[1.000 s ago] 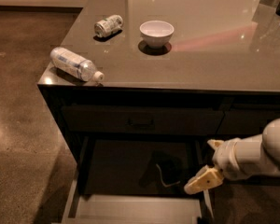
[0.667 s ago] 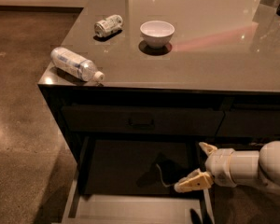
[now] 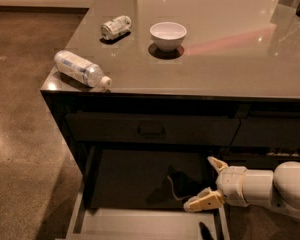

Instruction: Pick sponge from middle drawer and place on counter

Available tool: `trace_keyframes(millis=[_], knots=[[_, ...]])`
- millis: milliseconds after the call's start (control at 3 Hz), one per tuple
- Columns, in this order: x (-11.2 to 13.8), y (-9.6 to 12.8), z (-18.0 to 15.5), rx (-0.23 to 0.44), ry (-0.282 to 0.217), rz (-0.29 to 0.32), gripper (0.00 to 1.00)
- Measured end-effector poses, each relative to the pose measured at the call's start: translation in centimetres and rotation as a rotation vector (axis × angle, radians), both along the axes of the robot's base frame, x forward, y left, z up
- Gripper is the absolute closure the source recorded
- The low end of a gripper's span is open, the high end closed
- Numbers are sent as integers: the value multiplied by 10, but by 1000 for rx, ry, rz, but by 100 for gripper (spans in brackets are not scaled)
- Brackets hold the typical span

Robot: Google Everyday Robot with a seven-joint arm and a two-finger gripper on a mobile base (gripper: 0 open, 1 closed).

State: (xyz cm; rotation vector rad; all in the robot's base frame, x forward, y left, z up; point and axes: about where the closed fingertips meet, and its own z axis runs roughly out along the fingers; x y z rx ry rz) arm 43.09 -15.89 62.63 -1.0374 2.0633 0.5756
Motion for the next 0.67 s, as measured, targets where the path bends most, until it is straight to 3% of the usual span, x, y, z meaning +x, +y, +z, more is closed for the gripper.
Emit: trace_keyframes(millis=[333,667], knots=[[9,4,-10,-9,-47,-26,0],[15,31,-71,-25,-77,-21,0]])
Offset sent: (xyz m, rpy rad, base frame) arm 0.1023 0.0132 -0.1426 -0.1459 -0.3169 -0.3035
